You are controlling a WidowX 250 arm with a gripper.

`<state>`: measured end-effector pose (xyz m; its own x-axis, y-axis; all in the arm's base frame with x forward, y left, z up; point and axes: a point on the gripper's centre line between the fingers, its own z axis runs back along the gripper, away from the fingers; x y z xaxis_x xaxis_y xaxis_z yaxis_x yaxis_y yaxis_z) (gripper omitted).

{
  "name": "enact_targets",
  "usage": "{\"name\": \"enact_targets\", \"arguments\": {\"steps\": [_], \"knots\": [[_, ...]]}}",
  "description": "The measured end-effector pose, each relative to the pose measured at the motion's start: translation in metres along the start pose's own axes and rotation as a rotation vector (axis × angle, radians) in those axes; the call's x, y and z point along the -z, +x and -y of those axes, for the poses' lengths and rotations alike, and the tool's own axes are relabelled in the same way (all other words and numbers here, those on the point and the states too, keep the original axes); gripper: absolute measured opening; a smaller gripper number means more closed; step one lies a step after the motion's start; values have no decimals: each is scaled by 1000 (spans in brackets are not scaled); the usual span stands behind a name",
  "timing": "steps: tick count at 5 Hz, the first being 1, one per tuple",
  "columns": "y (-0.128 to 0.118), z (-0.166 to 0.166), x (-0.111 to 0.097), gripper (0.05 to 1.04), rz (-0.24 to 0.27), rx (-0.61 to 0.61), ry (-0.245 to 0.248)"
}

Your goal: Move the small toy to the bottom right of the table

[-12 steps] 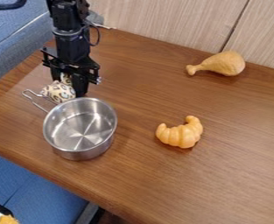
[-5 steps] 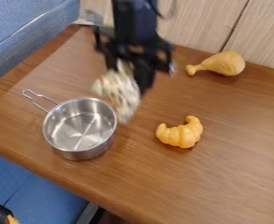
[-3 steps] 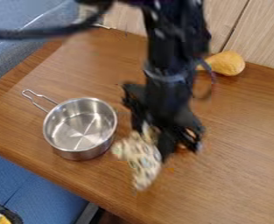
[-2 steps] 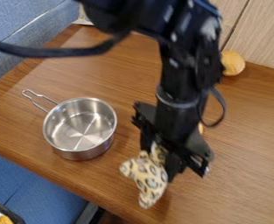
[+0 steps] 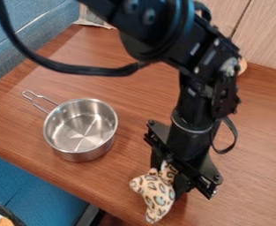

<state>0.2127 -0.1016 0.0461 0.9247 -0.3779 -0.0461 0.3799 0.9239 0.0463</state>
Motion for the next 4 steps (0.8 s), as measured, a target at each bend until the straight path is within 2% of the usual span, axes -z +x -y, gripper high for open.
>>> {"name": "enact_targets", "arguments": {"steps": [1,2,3,4], "knots": [[9,1,0,463,4,11,-2],[12,1,-1,538,0,26,-16],[11,-4,-1,846,-9,16,-8],[11,-10,-2,1011,-18,-5,-7]]}}
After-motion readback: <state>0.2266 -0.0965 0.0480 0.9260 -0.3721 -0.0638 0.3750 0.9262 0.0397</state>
